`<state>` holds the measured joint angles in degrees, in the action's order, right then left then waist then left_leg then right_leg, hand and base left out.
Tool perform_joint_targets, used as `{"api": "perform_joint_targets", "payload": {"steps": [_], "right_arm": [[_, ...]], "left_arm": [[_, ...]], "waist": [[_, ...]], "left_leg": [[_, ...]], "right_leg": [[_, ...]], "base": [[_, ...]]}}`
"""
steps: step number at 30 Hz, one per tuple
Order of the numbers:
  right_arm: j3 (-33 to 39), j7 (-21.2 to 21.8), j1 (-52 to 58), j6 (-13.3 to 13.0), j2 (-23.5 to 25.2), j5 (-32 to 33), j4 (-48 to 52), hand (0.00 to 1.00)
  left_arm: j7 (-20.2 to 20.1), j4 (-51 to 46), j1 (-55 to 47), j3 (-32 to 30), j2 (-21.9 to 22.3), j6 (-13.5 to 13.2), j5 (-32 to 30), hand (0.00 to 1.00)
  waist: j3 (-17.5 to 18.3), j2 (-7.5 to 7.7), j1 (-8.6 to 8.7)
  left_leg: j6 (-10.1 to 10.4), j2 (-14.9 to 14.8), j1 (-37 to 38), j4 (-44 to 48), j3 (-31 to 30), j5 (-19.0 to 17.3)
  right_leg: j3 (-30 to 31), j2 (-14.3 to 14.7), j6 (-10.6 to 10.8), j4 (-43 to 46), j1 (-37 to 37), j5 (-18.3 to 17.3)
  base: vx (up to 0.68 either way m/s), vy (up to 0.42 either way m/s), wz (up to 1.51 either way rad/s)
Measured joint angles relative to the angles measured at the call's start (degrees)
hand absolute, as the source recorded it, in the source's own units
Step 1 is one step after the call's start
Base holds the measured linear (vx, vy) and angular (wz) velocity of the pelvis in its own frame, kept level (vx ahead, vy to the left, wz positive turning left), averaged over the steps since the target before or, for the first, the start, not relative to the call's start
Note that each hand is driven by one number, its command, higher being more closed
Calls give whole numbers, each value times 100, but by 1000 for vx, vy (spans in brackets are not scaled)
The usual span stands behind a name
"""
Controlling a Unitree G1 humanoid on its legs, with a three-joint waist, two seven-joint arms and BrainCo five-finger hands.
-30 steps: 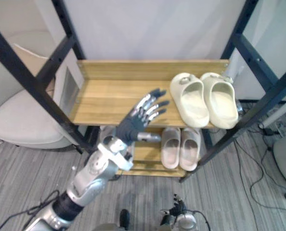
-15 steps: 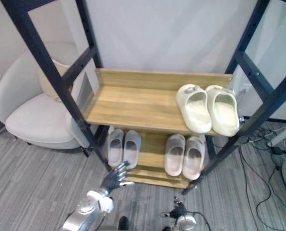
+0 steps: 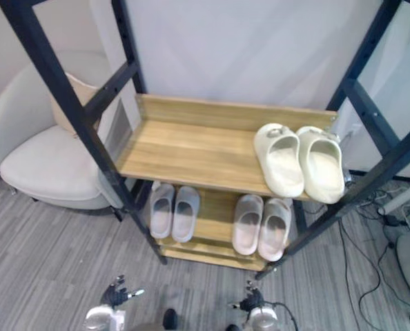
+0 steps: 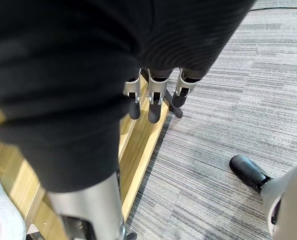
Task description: Organize the slippers on the shoe rack
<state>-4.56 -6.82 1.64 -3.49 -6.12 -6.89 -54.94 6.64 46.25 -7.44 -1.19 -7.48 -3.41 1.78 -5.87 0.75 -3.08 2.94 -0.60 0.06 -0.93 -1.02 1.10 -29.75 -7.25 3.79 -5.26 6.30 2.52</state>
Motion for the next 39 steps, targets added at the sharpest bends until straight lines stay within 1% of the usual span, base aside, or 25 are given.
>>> {"api": "perform_joint_targets", "payload": {"steps": [3, 12, 18, 21, 27, 30, 31, 33, 34, 35, 36, 37, 38, 39], "right_arm": [[1, -7, -45, 0, 5, 0, 0, 0], [0, -47, -56, 1, 10, 0, 1, 0], [-1, -57, -65, 1, 61, -8, 1, 0], [-1, -59, -63, 1, 66, -13, 1, 0], [-7, -58, -89, 2, 133, -204, 0, 0], [-11, -60, -182, 3, 129, -204, 1, 0], [-13, -62, -224, 4, 113, -204, 0, 0], [-15, -75, -326, 6, 91, -203, -8, 0], [-11, -98, -415, 8, 89, -201, -7, 0], [-5, -104, -512, 12, 90, -201, -4, 0], [0, -107, -523, 15, 120, -202, -6, 0], [5, -107, -572, 20, 99, -200, 5, 0], [22, -127, -573, 16, 83, -200, 45, 0], [98, -129, -567, 15, 76, -200, 52, 0]], "left_arm": [[79, 71, -3, -22, 47, -1, -1, 0], [81, 290, -9, -15, 263, -3, -2, 0], [85, 295, -4, 2, 291, -4, -4, 0], [86, 298, 1, 9, 338, -4, -5, 0], [88, 401, 10, 3, 374, -9, -4, 0], [87, 399, 24, 2, 374, -19, -2, 0], [87, 396, 74, 5, 379, -23, -1, 0], [91, 389, 98, 9, 403, -29, 4, 0], [93, 337, 102, 62, 436, -39, 5, 0], [91, 255, 108, 113, 381, -56, 3, 0], [88, 210, 126, 98, 371, -78, 14, 0], [93, 155, 174, 65, 394, -86, 10, 0], [95, 176, 131, 58, 398, -76, -7, 0], [95, 178, 108, 62, 439, -81, -20, 0]], "waist": [[-13, -9, -4], [-61, -52, 7], [-92, -88, -1], [-97, -83, 1], [-115, -86, -7], [-199, -120, -9], [-271, -142, -18], [-326, -201, -38], [-328, -233, -35], [-353, -193, -60], [-388, -139, -72], [-412, -140, -108], [-418, -142, -101], [-390, -204, -34]], "left_leg": [[0, -3, 0, -1, 26, -6], [28, -30, 24, -2, 101, -36], [43, -69, 92, -7, 207, -70], [43, -70, 92, -7, 206, -71], [42, -63, 92, -8, 189, -72], [28, -16, 15, 31, 68, -58], [19, 10, -102, 114, -65, -49], [30, 0, -388, 283, -245, -18], [63, 27, -731, 476, -331, 89], [42, 102, -955, 458, -245, 349], [-126, 67, -1035, 564, 127, 266], [-383, -60, -1162, 1170, 795, -160], [-518, -323, -1147, 1983, 1700, -705], [-405, -513, -1021, 2109, 2164, -902]], "right_leg": [[27, -1, 0, 4, -17, 0], [101, 13, 7, 5, -29, -7], [213, 32, 15, 4, -31, -35], [213, 35, 9, 5, -31, -39], [195, 47, -21, 19, -24, -22], [79, 44, -21, 20, -21, -22], [-59, 36, -26, 20, -22, -29], [-296, 30, -38, 102, -92, -68], [-467, -5, -116, 301, -297, -161], [-636, -111, -202, 382, -458, -227], [-784, -231, -251, 429, -566, -247], [-916, -306, -257, 568, -630, -234], [-1074, -417, -205, 821, -636, -308], [-1232, -465, -132, 1010, -600, -412]], "base": [[24, 21, -5], [12, 12, -4], [18, 10, -10], [0, 0, 0], [3, 2, 1], [-8, 15, 21], [-32, 11, 56], [-40, -11, 70], [-75, 16, 87], [-76, 61, 89], [-41, 91, 61], [23, 78, 59], [68, 87, 75], [54, 84, 85]]}}
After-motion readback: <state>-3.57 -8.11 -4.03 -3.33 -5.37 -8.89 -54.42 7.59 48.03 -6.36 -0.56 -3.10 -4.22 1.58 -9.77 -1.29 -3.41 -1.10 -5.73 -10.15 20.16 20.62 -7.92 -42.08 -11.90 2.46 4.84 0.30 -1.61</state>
